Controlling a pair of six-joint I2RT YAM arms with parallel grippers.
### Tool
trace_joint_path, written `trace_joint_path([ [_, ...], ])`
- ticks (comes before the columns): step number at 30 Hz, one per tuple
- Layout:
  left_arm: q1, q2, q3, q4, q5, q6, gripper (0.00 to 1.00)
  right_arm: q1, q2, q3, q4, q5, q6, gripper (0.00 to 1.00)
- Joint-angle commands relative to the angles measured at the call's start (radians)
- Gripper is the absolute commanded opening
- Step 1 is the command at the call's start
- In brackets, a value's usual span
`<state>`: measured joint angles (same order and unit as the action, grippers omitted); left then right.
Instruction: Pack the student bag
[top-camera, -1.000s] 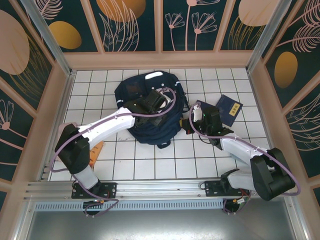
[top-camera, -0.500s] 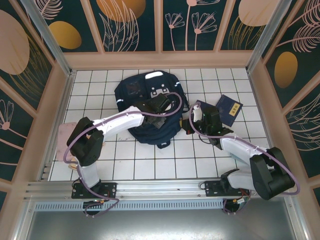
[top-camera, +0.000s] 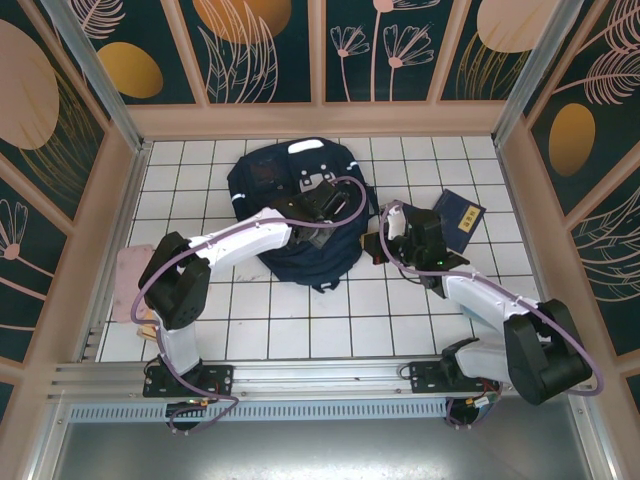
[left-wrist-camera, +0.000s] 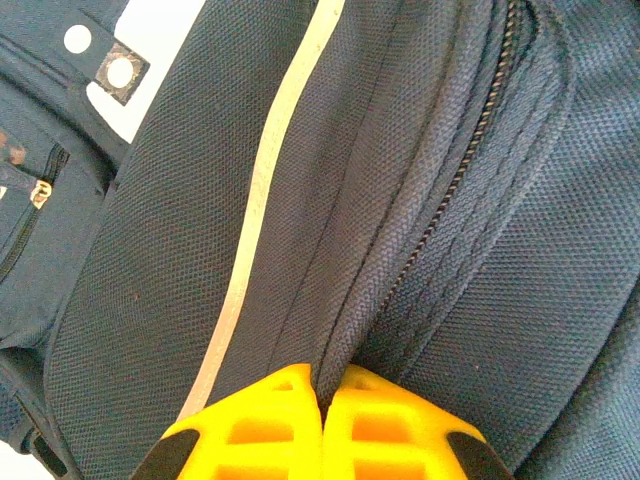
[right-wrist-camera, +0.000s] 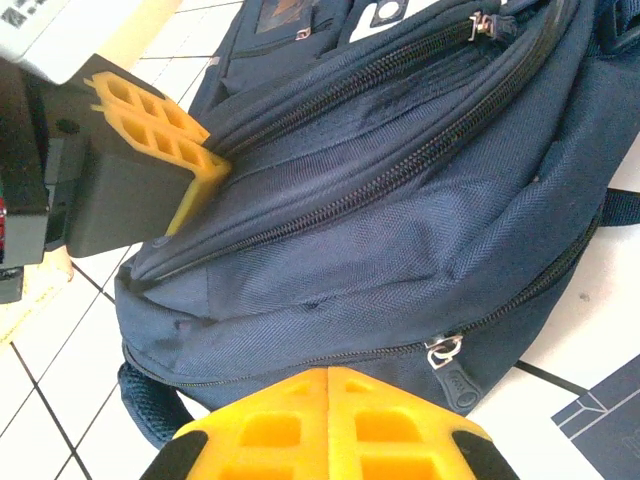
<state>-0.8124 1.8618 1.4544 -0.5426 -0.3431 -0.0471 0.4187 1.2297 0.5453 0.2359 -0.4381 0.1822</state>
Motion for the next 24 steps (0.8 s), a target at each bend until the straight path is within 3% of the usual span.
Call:
trace_joint_path([
  [1, 0.012, -0.06, 0.028, 0.047, -0.075, -0.036, 0.0, -0.001, -0.004, 0.036, -0.041, 0.011, -0.019, 0.14],
  [5, 0.013, -0.107, 0.008, 0.049, -0.099, -0.034, 0.0, -0.02, 0.048, 0.076, -0.084, -0.038, -0.046, 0.38],
  [8, 0.012, -0.136, 0.006, 0.044, -0.137, -0.039, 0.0, -0.045, 0.105, 0.102, -0.105, -0.076, -0.064, 0.44],
  [19, 0.012, -0.206, -0.007, 0.047, -0.201, -0.031, 0.0, -0.06, 0.248, 0.21, -0.089, -0.227, -0.18, 0.5],
  [24, 0.012, -0.213, -0.008, 0.047, -0.198, -0.027, 0.0, -0.065, 0.31, 0.266, -0.137, -0.268, -0.238, 0.37],
])
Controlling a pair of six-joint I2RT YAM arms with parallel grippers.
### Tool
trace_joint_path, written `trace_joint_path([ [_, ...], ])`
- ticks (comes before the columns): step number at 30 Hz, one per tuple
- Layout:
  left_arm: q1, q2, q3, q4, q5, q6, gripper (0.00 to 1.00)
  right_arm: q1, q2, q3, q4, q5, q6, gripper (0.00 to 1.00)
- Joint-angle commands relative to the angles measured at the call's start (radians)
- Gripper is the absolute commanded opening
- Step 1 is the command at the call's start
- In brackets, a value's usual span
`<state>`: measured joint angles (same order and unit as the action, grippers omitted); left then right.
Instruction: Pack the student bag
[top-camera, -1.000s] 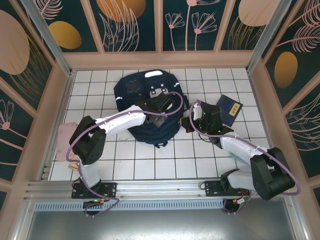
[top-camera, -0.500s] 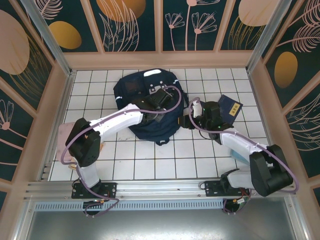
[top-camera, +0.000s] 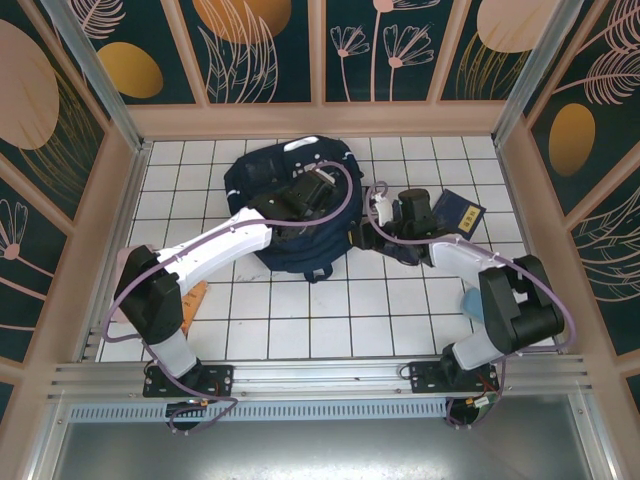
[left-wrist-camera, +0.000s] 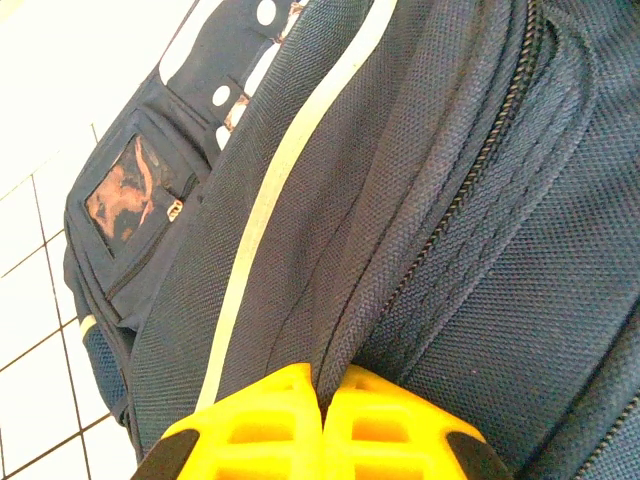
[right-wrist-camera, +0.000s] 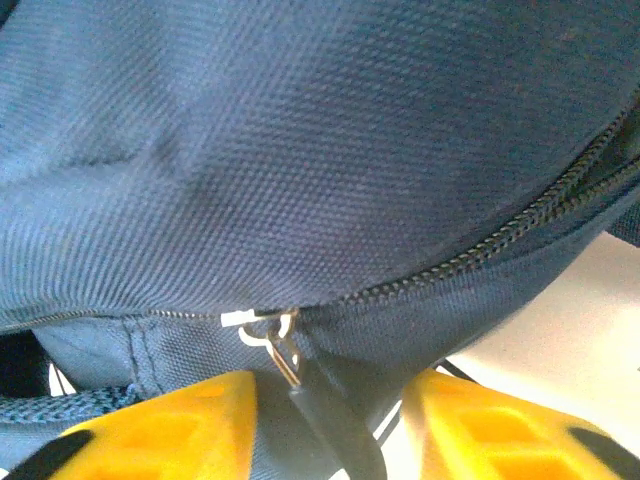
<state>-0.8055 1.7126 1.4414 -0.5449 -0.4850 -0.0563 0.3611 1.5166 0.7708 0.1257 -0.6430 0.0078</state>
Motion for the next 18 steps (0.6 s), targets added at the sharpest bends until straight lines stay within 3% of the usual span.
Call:
trace_joint_path([
  [1, 0.006, -0.062, 0.005, 0.05, -0.054, -0.017, 0.0, -0.008, 0.026, 0.043, -0.03, -0.068, -0.071, 0.33],
  [7, 0.006, -0.052, 0.009, 0.052, -0.06, -0.021, 0.0, -0.008, -0.027, 0.015, -0.014, -0.067, -0.08, 0.15],
  [10, 0.007, -0.046, 0.013, 0.051, -0.07, -0.023, 0.0, -0.008, -0.065, 0.001, -0.033, -0.007, -0.066, 0.14],
  [14, 0.006, -0.038, 0.019, 0.053, -0.099, -0.029, 0.0, -0.007, -0.097, 0.006, -0.095, 0.185, -0.013, 0.14],
  [18, 0.005, -0.031, 0.02, 0.059, -0.096, -0.03, 0.0, -0.002, -0.119, -0.002, -0.096, 0.186, -0.011, 0.16],
])
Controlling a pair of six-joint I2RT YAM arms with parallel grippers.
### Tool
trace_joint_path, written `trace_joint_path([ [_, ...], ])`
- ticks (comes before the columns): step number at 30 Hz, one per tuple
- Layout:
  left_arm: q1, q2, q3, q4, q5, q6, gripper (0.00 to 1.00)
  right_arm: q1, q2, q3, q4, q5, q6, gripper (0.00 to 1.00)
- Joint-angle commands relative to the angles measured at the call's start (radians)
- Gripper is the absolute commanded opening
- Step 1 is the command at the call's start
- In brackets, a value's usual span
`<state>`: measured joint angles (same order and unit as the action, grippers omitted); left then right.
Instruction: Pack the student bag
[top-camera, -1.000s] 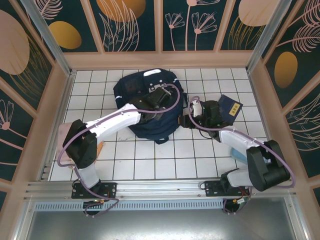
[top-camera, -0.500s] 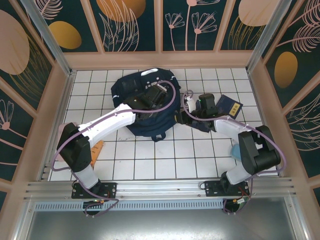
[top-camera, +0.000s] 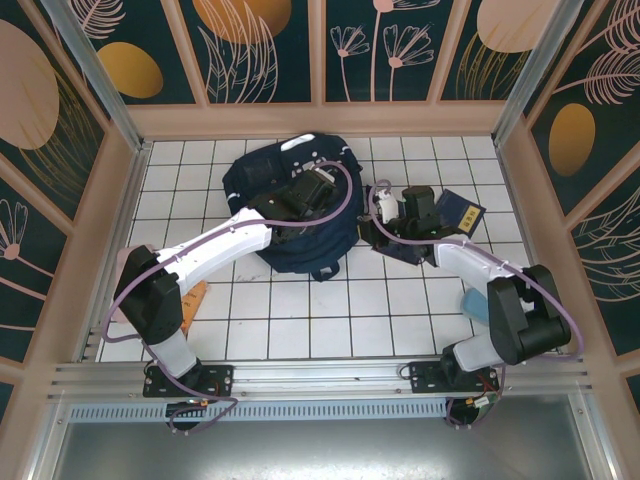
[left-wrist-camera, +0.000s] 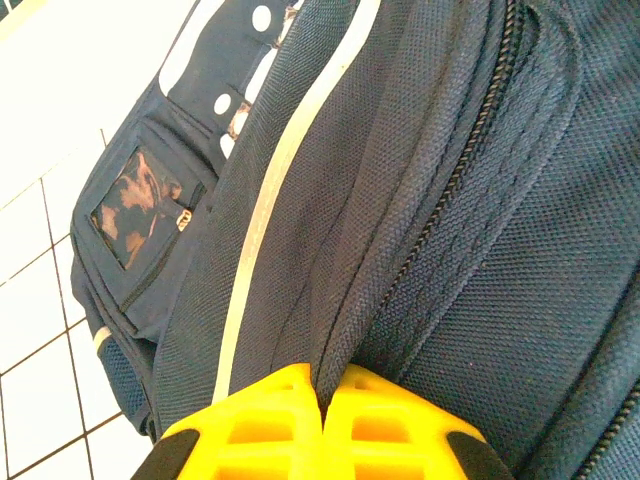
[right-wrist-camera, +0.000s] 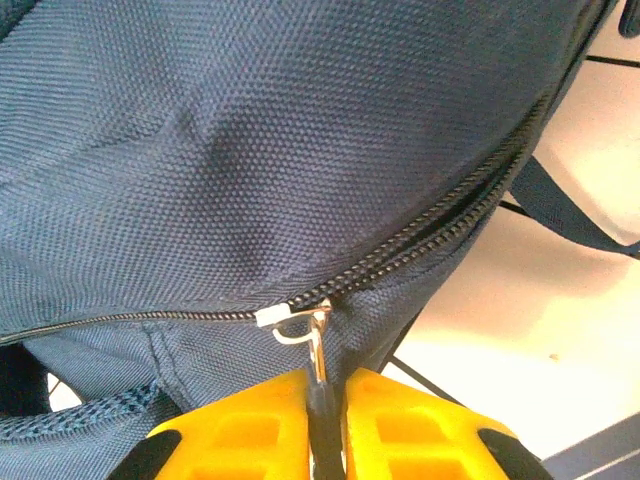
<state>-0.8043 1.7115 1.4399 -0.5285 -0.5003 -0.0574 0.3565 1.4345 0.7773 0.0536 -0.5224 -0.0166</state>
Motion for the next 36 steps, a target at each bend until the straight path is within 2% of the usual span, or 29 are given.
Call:
trace_joint_path([
  [1, 0.005, -0.029, 0.022, 0.042, -0.08, -0.029, 0.0, 0.005, -0.04, -0.007, -0.026, 0.066, 0.013, 0.18],
  [4, 0.006, -0.029, 0.023, 0.044, -0.071, -0.032, 0.0, 0.012, -0.048, 0.0, -0.031, 0.073, 0.009, 0.25],
  [6, 0.004, -0.029, 0.022, 0.044, -0.063, -0.033, 0.0, 0.013, -0.047, 0.011, -0.04, 0.071, 0.002, 0.25],
  [9, 0.004, -0.03, 0.021, 0.046, -0.05, -0.037, 0.0, 0.017, -0.043, 0.02, -0.049, 0.02, -0.012, 0.16],
  [11, 0.004, -0.03, 0.022, 0.047, -0.043, -0.039, 0.0, 0.022, -0.045, 0.018, -0.046, -0.021, -0.018, 0.15],
  [15, 0.004, -0.032, 0.024, 0.047, -0.049, -0.041, 0.0, 0.032, -0.04, 0.012, -0.032, -0.013, -0.019, 0.34],
  [16, 0.004, -0.033, 0.025, 0.047, -0.049, -0.041, 0.0, 0.032, -0.033, 0.016, -0.036, -0.01, -0.021, 0.34],
  [17, 0.004, -0.032, 0.024, 0.046, -0.049, -0.041, 0.0, 0.031, -0.023, 0.021, -0.039, -0.012, -0.027, 0.33],
  [20, 0.004, -0.033, 0.024, 0.044, -0.048, -0.041, 0.0, 0.032, 0.0, 0.043, -0.055, -0.027, -0.039, 0.19],
  [24, 0.005, -0.029, 0.027, 0.042, -0.042, -0.047, 0.0, 0.036, -0.013, 0.045, -0.062, -0.014, -0.036, 0.09],
  [30, 0.004, -0.003, 0.059, 0.031, -0.019, -0.103, 0.0, 0.077, -0.072, 0.027, -0.082, 0.014, -0.032, 0.02],
  [36, 0.004, 0.108, 0.199, -0.024, -0.001, -0.206, 0.0, 0.238, -0.16, -0.015, -0.086, 0.067, 0.011, 0.01],
])
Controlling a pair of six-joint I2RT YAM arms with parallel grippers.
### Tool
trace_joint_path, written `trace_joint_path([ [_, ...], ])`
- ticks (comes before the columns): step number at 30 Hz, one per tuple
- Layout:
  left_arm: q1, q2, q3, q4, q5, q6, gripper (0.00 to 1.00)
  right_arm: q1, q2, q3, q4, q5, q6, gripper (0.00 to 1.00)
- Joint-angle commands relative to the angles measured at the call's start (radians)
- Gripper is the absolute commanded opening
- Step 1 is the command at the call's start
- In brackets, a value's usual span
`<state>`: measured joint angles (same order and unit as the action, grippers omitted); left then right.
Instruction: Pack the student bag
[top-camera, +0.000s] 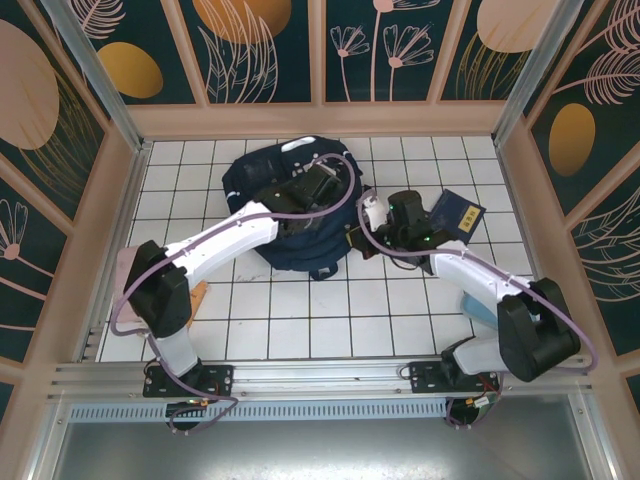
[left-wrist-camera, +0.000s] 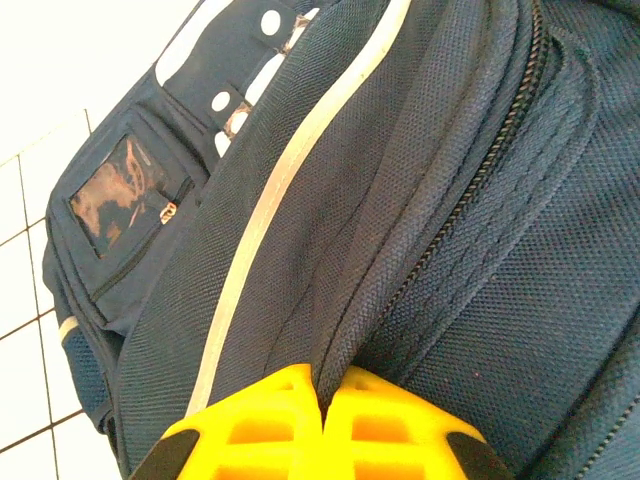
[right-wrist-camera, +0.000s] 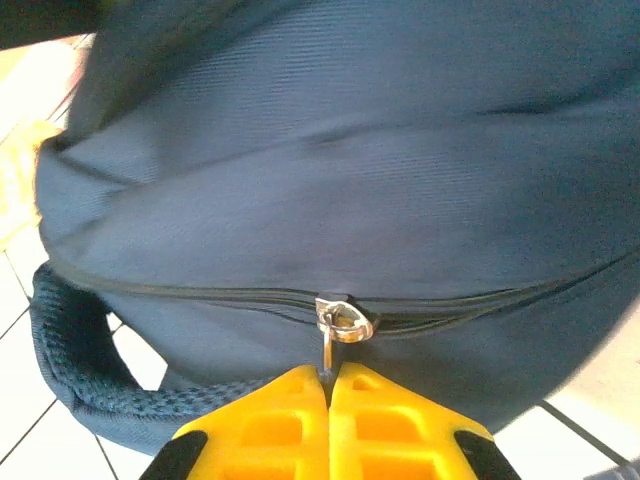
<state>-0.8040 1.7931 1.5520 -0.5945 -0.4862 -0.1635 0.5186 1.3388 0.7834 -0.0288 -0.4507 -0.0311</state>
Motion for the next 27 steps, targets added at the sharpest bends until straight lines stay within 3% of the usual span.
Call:
trace_joint_path([
  [1, 0.006, 0.038, 0.105, 0.038, -0.01, -0.114, 0.0, 0.105, -0.082, -0.036, 0.008, 0.007, 0.035, 0.01],
  [7, 0.009, 0.099, 0.22, 0.003, 0.059, -0.181, 0.0, 0.202, -0.119, -0.098, 0.115, 0.053, 0.117, 0.0],
  [12, 0.024, 0.102, 0.259, 0.004, 0.138, -0.222, 0.0, 0.213, -0.107, -0.111, 0.182, 0.09, 0.163, 0.0],
  [17, 0.053, 0.105, 0.285, 0.03, 0.246, -0.242, 0.0, 0.227, -0.103, -0.124, 0.224, 0.101, 0.147, 0.0],
  [27, 0.066, 0.185, 0.402, 0.033, 0.364, -0.258, 0.0, 0.353, -0.021, -0.068, 0.214, 0.275, 0.123, 0.01],
])
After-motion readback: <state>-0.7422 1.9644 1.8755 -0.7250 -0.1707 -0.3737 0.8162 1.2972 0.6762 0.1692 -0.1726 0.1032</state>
